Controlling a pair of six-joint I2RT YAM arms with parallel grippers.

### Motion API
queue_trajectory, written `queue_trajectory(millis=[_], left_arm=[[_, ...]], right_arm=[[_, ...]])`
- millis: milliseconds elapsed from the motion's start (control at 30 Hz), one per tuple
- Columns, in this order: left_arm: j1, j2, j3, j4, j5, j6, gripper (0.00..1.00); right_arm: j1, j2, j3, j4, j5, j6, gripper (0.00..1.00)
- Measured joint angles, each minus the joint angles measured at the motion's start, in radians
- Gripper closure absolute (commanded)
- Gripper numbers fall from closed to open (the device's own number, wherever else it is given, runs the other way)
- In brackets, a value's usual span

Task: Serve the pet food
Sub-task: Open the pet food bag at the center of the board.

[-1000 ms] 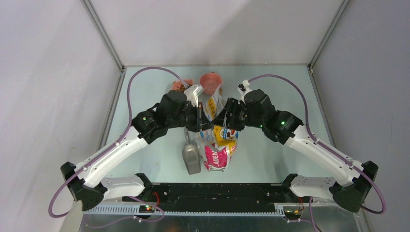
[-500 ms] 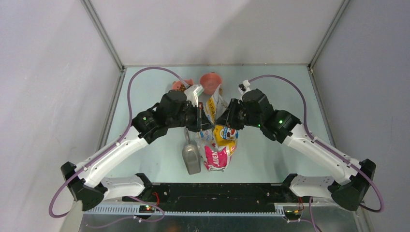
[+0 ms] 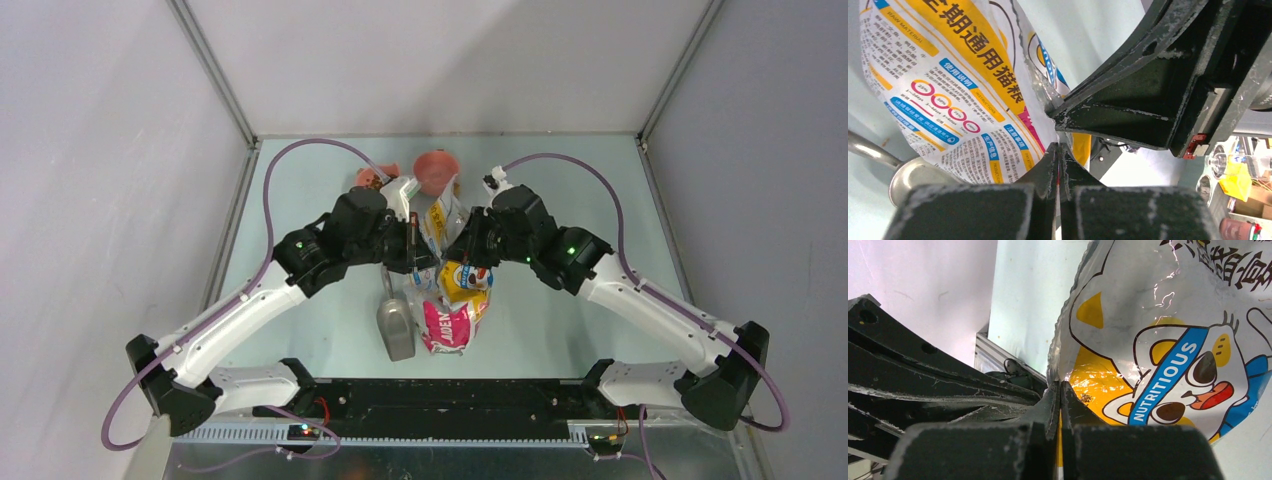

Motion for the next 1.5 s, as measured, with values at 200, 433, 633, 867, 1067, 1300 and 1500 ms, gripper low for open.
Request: queue_trajectory(millis=[200,433,633,867,1067,1300,1500], left_arm=[[-0.002,-0.008,0.000,-0.040,-0.092,0.010,1.00],[-0.007,-0.014,-0.002,-0.076,-0.154,0.026,1.00],[-0.007,-0.014,-0.002,-0.083,-0.173,0.029,1.00],[-0.007,-0.013,-0.002,-0.082,-0.169,0.055,0.73],[-0.006,0.018,0.016,-0.052,-0.140,0.063,0.45],[-0.006,0.072,0.036,-0.043,-0.138,0.077,0.45],[-0.006,0.152,0.114,-0.047,-0.140,0.101,0.96]], right_arm=[[0.018,0.000,0.000,-0.016,0.050,-0.043,1.00],[0.027,0.000,0.000,-0.050,0.090,-0.068,1.00],[0.028,-0.004,0.008,-0.088,0.122,-0.086,1.00],[0.029,-0.030,0.013,-0.114,0.130,-0.114,1.00],[0.030,-0.034,0.014,-0.067,0.091,-0.119,1.00],[0.021,-0.040,0.014,-0.048,0.075,-0.110,1.00],[0.013,-0.042,0.038,-0.096,0.092,-0.113,1.00]])
